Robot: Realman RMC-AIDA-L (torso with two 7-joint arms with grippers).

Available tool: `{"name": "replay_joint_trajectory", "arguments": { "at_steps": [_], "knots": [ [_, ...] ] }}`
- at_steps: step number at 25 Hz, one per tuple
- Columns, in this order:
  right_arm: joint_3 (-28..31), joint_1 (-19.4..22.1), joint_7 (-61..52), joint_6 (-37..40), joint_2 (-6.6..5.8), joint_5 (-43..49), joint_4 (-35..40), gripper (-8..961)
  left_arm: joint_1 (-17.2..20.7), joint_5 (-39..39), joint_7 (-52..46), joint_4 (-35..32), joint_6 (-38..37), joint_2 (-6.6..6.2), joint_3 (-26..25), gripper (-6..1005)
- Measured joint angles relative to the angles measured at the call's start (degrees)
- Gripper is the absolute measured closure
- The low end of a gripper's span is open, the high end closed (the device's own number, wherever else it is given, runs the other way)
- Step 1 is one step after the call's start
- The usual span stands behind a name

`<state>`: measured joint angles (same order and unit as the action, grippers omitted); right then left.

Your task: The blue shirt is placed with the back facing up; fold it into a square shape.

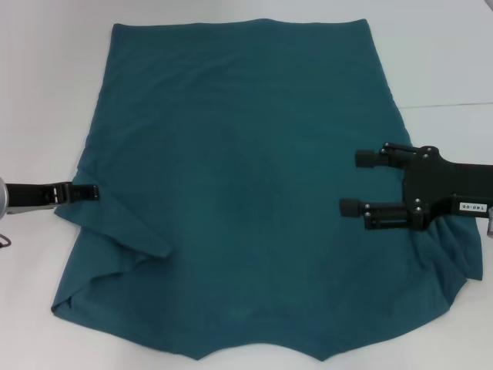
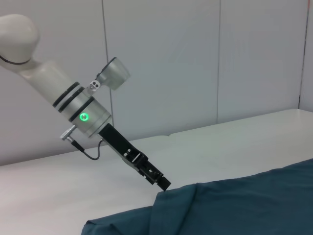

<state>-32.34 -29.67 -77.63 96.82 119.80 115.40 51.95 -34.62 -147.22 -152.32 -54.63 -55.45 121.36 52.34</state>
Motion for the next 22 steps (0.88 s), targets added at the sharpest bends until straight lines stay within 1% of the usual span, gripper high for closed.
{"name": "replay_joint_trajectory", "arguments": {
  "at_steps": [7,12,16,22],
  "knots": [
    [-0.32,0.01,0.33,0.03,0.07,-0.68,-0.75,34,-1.88,-1.15,0.23,6.36,6.1,-0.6,-0.08,89],
    [-0.36,-0.06,0.67,-0.08,0.09,-0.71,-1.29,34,-2.32,-1.32,1.75,8.44,10.06,-0.28,0.09,94],
    [-0.44,-0.06,1.04,-0.08,0.09,-0.71,-1.33,34,-3.04,-1.32,2.18,11.03,12.27,-0.32,-0.04,98],
    [-0.46,-0.16,1.08,-0.15,0.09,-0.71,-1.42,35,-3.49,-1.36,2.85,12.31,13.25,-0.3,0.07,103]
  ]
}}
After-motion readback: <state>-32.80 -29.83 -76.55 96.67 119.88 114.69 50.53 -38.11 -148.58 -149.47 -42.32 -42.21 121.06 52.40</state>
